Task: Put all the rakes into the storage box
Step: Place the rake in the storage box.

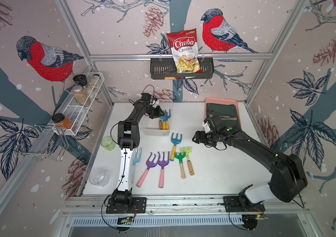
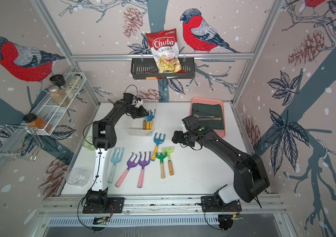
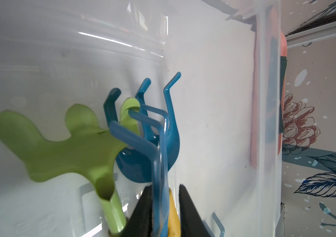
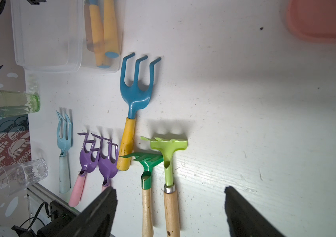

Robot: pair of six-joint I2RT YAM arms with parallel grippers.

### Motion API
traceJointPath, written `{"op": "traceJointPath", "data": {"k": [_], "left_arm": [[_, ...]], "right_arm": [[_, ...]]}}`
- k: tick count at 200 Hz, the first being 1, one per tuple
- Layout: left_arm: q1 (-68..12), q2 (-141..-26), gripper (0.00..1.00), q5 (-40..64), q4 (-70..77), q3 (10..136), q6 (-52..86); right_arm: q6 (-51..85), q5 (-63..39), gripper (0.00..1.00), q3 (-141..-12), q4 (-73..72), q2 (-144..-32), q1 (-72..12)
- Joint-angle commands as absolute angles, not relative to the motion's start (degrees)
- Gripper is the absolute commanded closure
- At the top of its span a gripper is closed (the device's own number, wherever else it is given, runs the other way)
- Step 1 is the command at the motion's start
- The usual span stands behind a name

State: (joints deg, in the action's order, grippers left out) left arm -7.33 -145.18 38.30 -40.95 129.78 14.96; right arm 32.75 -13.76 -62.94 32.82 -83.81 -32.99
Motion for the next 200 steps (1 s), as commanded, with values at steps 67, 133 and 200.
{"op": "traceJointPath", "data": {"k": [67, 133, 200], "left_arm": [[-7.25, -140.48, 0.36, 36.08, -38.91, 127.62, 16.22], [-6.88, -124.85, 0.31, 38.01, -30.68, 112.68, 21.07], [-6.94, -107.88, 0.31, 37.91, -21.65, 87.31, 22.61]], "right_arm": [[33.8, -7.37, 0.16, -57.36, 33.51, -84.36, -37.95], [42.44, -2.94, 0.18, -53.69, 30.31, -87.66, -52.42], [43.77, 1.69, 0.36, -57.68, 33.87, -97.72, -59.84]]}}
